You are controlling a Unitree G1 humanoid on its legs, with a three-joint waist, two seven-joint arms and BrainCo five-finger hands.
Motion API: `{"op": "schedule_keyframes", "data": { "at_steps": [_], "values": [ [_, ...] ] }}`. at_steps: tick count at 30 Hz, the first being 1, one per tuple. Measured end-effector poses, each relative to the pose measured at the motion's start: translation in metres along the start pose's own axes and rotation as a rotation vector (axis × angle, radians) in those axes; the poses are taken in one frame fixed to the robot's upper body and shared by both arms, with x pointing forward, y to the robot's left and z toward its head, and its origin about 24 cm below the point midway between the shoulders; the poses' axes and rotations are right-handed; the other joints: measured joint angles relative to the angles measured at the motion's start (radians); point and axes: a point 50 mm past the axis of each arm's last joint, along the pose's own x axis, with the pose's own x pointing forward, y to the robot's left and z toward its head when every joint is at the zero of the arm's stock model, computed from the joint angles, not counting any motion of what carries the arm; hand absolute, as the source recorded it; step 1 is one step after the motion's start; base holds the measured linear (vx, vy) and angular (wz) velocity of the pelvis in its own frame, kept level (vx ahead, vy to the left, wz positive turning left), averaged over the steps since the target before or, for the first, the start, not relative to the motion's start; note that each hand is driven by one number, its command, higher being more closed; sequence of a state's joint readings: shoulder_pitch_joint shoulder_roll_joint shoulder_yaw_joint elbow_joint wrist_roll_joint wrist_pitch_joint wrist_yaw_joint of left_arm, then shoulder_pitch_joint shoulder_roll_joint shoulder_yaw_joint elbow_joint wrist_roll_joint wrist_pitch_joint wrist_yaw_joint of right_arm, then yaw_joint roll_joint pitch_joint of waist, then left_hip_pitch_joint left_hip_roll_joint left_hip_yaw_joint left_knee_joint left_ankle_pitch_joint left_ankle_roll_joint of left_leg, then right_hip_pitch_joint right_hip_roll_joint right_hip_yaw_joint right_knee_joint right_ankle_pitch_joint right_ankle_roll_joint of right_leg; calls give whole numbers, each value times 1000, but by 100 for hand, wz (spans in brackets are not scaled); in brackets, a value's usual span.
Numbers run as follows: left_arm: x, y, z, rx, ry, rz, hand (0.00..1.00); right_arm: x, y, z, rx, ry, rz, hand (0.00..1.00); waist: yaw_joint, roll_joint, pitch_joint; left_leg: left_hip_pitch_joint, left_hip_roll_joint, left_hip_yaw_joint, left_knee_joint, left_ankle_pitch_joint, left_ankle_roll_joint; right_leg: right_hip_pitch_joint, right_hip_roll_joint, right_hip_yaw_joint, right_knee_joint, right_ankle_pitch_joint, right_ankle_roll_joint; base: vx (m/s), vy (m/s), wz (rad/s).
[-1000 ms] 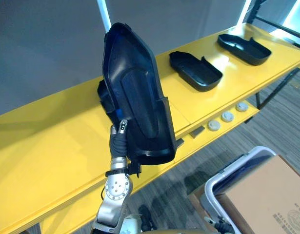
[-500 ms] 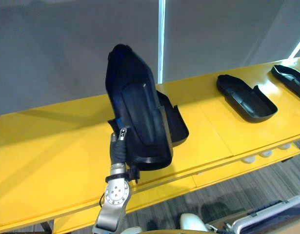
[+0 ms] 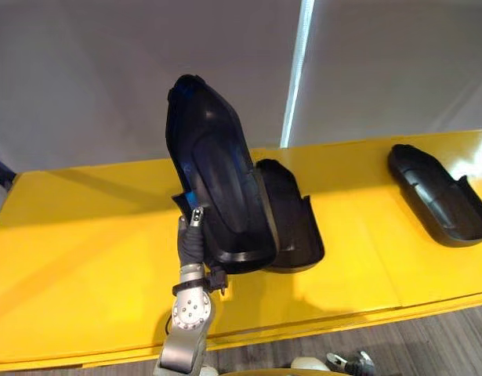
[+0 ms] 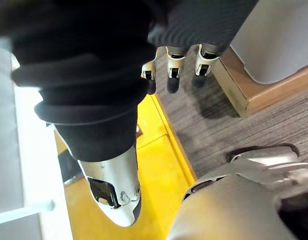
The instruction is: Walk over and take plastic housings, then place them on the shelf
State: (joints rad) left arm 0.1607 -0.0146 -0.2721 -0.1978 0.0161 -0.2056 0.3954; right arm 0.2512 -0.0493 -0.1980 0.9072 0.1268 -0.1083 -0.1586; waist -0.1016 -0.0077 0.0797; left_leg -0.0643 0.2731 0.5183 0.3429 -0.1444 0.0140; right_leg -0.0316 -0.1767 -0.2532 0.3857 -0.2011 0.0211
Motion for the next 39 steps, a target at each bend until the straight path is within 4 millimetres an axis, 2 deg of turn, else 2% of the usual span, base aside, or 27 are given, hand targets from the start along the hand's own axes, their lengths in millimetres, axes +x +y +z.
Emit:
{"op": "schedule_keyframes", "data": {
  "at_steps": [1, 2, 3, 4, 5, 7, 8, 9, 10, 11, 12, 13, 15, 16, 17, 18, 19, 20, 22, 25, 27, 32, 37, 39],
  "values": [
    [1, -3, 2, -9, -11, -12, 100, 0, -2, -2, 6, 12, -11, 0, 4, -1, -4, -6, -1, -55, -17, 37, -56, 1, -25, -5, 14, -19, 31, 29, 175, 57],
    [1, -6, 3, -17, -15, -25, 100, 1, -2, -2, 20, 19, -18, 0, 4, 0, -17, -16, -39, -88, -21, 17, -84, 6, -57, -18, 6, -27, 50, 81, 308, 72],
    [1, -5, 2, -2, -18, -37, 100, 0, 0, -4, 36, 24, -22, 0, -1, -11, -22, -31, -72, -114, -37, 15, -86, 12, -82, -38, -23, 0, 76, 79, 313, 65],
    [2, -5, 2, 5, -20, -45, 100, 0, 1, -5, 37, 28, -24, 0, 0, -16, -21, -36, -81, -120, -47, 15, -86, 16, -84, -45, -44, 21, 79, 79, 300, 58],
    [2, -2, 2, 22, -20, -51, 100, 0, 3, -6, 39, 38, -23, 0, 7, -23, -20, -48, -89, -132, -51, 14, -83, 31, -81, -56, -94, 67, 85, 21, 162, 23],
    [2, 1, -1, 43, -15, -55, 100, 0, 8, -7, 40, 46, -13, 0, 12, -28, -17, -49, -94, -126, -47, 2, -64, 27, -79, -40, -128, 139, 90, 3, 187, -12],
    [2, 2, -1, 48, -15, -56, 100, 2, 10, -3, 38, 37, -8, 0, 12, -27, -16, -49, -97, -104, -47, -6, -56, 4, -81, -18, -124, 171, 62, -48, 292, -67],
    [3, 3, 0, 49, -19, -48, 100, 4, 11, 4, 29, 17, 0, 0, 13, -21, -13, -47, -107, -75, -61, -10, -49, -34, -83, -21, -104, 211, 2, -65, 264, -75],
    [4, 4, 0, 50, -20, -43, 100, 5, 12, 7, 26, 9, 3, 0, 13, -17, -10, -42, -118, -66, -74, -9, -48, -49, -84, -21, -98, 228, -23, -91, 329, -77],
    [5, 6, 0, 55, -20, -34, 100, 7, 10, 12, 23, -6, 0, 0, 7, -8, -2, -24, -128, -48, -105, -9, -31, -71, -87, -13, -78, 229, -38, -79, 239, -43],
    [6, 7, -4, 64, -9, -30, 100, 5, 11, 7, 25, 8, 1, 0, -7, -8, 7, -4, -148, -44, -138, -4, -6, -90, -49, 47, -4, 140, 4, -80, 195, -20],
    [7, 6, -7, 68, 1, -32, 100, 4, 10, 3, 25, 19, 1, 0, -10, -10, 6, 3, -153, -46, -147, -1, 1, -95, -15, 76, 24, 110, 14, -83, 84, 9],
    [6, 2, -10, 60, 22, -29, 100, 3, 9, 0, 21, 26, 3, 0, -18, -13, 7, 24, -175, -53, -171, -2, 14, -94, 121, 133, 86, 10, 16, -109, 8, 13],
    [6, 0, -10, 61, 20, -31, 100, 3, 9, 0, 20, 26, 4, 0, -19, -14, 7, 24, -184, -55, -173, -4, 16, -93, 137, 136, 79, -1, 12, -98, -9, 10],
    [5, -3, -9, 60, 17, -37, 100, 3, 9, 1, 14, 25, 6, 0, -18, -18, 5, 22, -212, -63, -180, -7, 16, -79, 141, 126, 34, -22, -27, -41, -6, 13],
    [4, -5, -9, 61, 17, -41, 100, 3, 8, 1, 11, 23, 4, 0, -19, -22, 3, 23, -225, -68, -185, -9, 12, -57, 133, 126, -2, -32, -39, -49, 19, 25],
    [4, -6, -9, 60, 15, -48, 100, 3, 7, 2, 10, 21, 7, 0, -22, -6, 8, 21, -248, -80, -206, -2, 9, -11, 125, 132, -106, -45, -28, -33, 15, 21],
    [4, -7, -10, 56, 20, -55, 100, 4, 5, 3, 5, 17, 9, 0, -19, 7, 13, 22, -245, -84, -212, 6, 5, 3, 129, 127, -133, -30, -27, -40, 17, 18],
    [0, -4, -12, 60, 34, -48, 100, 3, 4, 0, 7, 22, 9, 0, -15, 9, 12, 51, -245, -82, -253, 36, 5, 32, 140, 124, -173, -12, -31, -3, -16, -1],
    [0, -2, -9, 55, 26, -41, 100, 1, 5, -2, 1, 18, 16, 0, 7, -5, 1, 80, -244, -65, -309, 64, -5, 55, 156, 140, -215, 12, -37, 20, -48, -17],
    [1, -2, -5, 47, 8, -45, 100, 0, 9, 0, 2, 8, 27, 0, 12, -8, -6, 101, -240, -49, -346, 92, -5, 64, 170, 155, -239, 37, -34, 56, -56, -23],
    [3, 6, -7, 91, 21, -19, 100, -1, 11, -2, 5, 15, 31, 0, 14, -15, -23, 141, -239, -20, -390, 110, -1, 87, 184, 189, -270, 71, -23, 52, -2, -15],
    [17, 34, -20, 255, 66, 34, 100, -1, 11, -2, -6, 15, 36, 0, 15, -9, -37, 185, -239, -13, -428, 126, 1, 117, 193, 200, -285, 101, -22, -10, 26, -5],
    [28, 55, -30, 335, 117, 81, 100, 0, 12, -1, -12, 14, 52, 0, 11, -6, -42, 185, -241, -19, -436, 139, 6, 115, 193, 199, -287, 107, -24, -76, -26, 5]
  ]
}}
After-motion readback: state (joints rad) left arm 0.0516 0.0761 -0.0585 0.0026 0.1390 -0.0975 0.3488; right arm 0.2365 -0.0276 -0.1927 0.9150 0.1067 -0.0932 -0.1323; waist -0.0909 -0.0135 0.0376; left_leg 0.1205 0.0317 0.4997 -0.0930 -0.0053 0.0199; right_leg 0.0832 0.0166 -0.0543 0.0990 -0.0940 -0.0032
